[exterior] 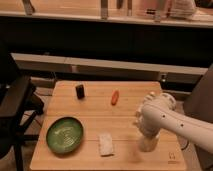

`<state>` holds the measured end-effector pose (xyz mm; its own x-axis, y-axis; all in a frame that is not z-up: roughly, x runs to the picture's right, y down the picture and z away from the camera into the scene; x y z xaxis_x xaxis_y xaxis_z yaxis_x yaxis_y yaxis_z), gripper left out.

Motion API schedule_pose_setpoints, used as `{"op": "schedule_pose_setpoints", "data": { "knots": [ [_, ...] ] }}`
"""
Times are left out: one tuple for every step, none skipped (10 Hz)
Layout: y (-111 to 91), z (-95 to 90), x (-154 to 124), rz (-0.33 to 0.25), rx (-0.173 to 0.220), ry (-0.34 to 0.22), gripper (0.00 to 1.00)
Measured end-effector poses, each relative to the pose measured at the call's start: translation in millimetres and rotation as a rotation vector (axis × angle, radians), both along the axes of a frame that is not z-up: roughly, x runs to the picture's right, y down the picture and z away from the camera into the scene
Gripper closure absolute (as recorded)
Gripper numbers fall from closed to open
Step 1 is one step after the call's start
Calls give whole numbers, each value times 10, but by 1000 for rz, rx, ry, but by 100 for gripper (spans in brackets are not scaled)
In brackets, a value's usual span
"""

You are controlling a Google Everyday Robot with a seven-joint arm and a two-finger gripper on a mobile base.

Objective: Place the ceramic cup over the eraser

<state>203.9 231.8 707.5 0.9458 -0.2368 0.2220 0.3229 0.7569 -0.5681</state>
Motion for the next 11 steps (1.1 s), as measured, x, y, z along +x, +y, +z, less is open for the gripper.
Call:
{"op": "schedule_pose_setpoints", "data": {
  "knots": [
    [-14,9,68,9,3,12,20],
    [-25,31,237,31,2,38,20],
    [-27,44,380,47,-1,58,20],
    [-10,63,493,65,-10,75,20],
    [18,111,582,86,-23,84,20],
    [68,170,674,104,-37,91,20],
    [126,215,733,119,-51,95,20],
    [153,244,715,121,-60,92,20],
    [171,279,662,122,-67,86,20],
    [181,283,642,125,-69,85,20],
    [182,273,614,124,-68,82,20]
  ]
}}
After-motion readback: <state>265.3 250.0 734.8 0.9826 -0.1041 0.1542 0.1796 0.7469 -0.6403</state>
